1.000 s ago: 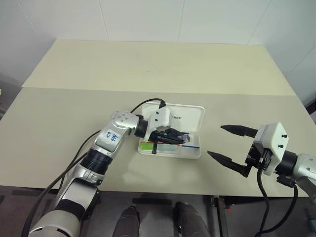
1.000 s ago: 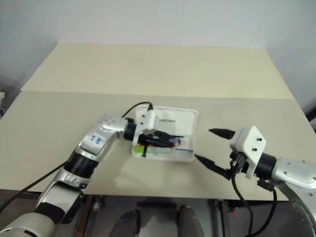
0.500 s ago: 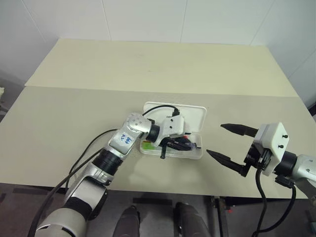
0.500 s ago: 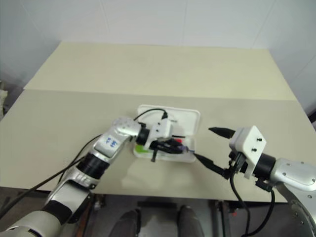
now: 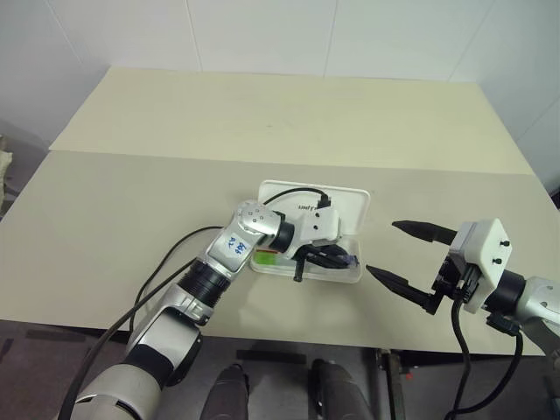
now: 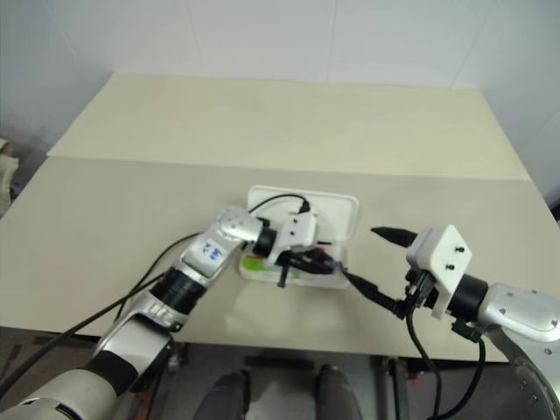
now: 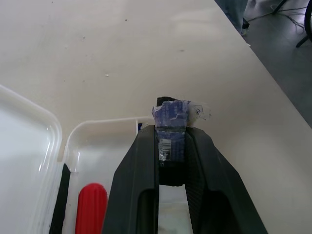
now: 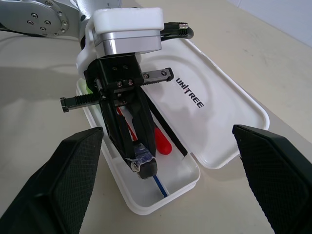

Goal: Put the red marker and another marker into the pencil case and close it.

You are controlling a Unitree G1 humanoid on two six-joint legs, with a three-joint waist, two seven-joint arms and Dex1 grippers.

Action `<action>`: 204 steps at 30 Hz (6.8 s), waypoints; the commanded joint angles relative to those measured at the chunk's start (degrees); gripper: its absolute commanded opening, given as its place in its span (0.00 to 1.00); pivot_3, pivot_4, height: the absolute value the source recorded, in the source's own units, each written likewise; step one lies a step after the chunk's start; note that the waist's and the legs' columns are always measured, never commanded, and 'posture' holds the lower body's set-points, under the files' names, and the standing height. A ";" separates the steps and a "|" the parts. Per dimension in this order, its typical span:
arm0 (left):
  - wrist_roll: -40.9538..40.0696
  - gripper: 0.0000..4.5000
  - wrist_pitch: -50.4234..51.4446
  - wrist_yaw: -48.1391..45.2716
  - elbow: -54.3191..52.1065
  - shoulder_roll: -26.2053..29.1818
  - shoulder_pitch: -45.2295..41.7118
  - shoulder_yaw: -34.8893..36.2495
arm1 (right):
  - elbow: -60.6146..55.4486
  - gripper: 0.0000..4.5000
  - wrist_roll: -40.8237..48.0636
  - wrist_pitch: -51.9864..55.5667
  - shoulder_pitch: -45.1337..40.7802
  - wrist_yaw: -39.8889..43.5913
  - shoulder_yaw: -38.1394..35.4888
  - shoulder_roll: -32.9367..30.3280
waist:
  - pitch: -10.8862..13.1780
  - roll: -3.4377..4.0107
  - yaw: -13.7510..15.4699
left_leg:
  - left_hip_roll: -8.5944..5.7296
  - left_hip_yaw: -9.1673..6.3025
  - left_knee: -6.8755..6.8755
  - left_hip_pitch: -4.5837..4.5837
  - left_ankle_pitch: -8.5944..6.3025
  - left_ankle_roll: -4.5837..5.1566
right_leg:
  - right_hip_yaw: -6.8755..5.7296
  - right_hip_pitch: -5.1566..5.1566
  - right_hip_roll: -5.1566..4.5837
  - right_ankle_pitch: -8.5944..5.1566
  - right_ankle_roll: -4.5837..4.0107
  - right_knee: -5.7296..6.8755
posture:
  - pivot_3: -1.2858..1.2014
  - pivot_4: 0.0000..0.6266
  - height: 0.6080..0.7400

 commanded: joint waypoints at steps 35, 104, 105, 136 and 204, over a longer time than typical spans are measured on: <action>-2.63 0.36 0.77 -0.87 -2.33 -0.20 -3.35 6.03 | -0.08 1.00 -0.12 -1.94 -2.04 -0.38 0.90 0.84 | 0.00 0.00 -0.05 | 0.00 0.00 0.00 0.00 0.00 0.00 | 0.00 0.02 0.00 0.00 0.00 -0.02 | 0.52 0.24 1.00; -6.40 0.01 -17.59 11.12 22.91 8.49 -5.03 24.51 | 10.88 1.00 -1.01 -7.14 -13.23 8.61 4.68 0.82 | -0.01 0.02 -0.08 | -0.01 -0.04 0.00 0.06 0.01 -0.02 | 0.00 0.03 0.00 0.08 0.13 0.18 | 0.52 0.24 1.00; -6.69 0.01 -17.64 10.61 22.52 8.44 -5.07 24.69 | 10.79 1.00 -0.99 -7.08 -13.26 8.40 4.75 0.91 | -0.01 0.02 -0.07 | -0.02 -0.04 0.00 0.05 0.01 -0.02 | -0.01 0.04 0.00 0.08 0.13 0.18 | 0.52 0.24 1.00; -5.99 0.01 -9.88 -9.61 0.29 12.20 6.98 9.67 | 8.81 1.00 -1.63 -7.16 -11.04 5.44 4.49 2.06 | -0.01 0.02 -0.13 | -0.01 -0.05 -0.01 0.06 0.01 -0.01 | 0.00 0.07 0.00 0.07 0.10 0.14 | 0.52 0.24 1.00; -20.96 0.99 -3.38 -2.70 -14.95 27.04 21.04 31.90 | 28.61 1.00 -4.34 -16.15 -11.27 19.16 -2.76 -3.10 | -0.01 0.06 -0.89 | 0.00 -0.07 -0.09 0.23 0.05 0.06 | -0.03 0.48 -0.02 0.04 -0.11 -0.37 | 0.52 0.24 1.00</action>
